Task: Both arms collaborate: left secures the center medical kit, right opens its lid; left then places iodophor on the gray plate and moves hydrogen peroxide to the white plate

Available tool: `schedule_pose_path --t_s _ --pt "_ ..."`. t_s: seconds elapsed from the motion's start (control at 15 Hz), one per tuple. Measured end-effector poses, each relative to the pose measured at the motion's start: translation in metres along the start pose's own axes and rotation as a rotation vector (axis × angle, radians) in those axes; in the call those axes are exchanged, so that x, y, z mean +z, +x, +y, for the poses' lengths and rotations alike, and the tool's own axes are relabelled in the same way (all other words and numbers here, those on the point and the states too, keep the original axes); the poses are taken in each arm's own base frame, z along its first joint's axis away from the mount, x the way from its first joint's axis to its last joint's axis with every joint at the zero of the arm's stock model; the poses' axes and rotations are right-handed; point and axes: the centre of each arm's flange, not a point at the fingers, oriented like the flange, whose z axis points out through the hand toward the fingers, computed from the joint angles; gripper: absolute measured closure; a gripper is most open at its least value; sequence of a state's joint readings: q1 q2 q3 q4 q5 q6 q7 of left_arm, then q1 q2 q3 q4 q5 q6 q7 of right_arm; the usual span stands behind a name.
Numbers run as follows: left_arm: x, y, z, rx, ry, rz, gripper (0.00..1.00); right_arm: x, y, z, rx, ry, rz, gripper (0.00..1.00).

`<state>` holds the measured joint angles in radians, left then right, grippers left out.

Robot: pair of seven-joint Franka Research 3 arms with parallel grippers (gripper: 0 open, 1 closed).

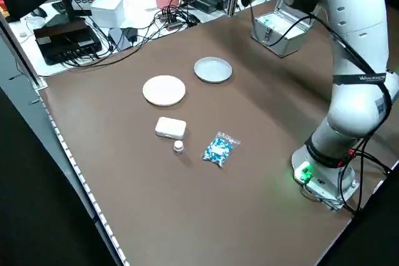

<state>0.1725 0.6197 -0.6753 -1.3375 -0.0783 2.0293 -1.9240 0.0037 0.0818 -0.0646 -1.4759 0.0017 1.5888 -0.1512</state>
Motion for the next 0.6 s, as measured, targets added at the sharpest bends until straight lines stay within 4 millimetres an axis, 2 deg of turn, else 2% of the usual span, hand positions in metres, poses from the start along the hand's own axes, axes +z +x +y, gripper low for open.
schedule_pose_path --t_s 0.4,0.6 --pt "-0.044 0.086 0.017 0.111 0.041 -0.091 0.67 -0.001 0.000 0.000 0.000 -0.001 0.004 0.02" --pt "-0.060 0.119 0.021 0.113 0.047 -0.157 0.67 -0.001 0.000 0.000 -0.001 -0.001 0.004 0.02"
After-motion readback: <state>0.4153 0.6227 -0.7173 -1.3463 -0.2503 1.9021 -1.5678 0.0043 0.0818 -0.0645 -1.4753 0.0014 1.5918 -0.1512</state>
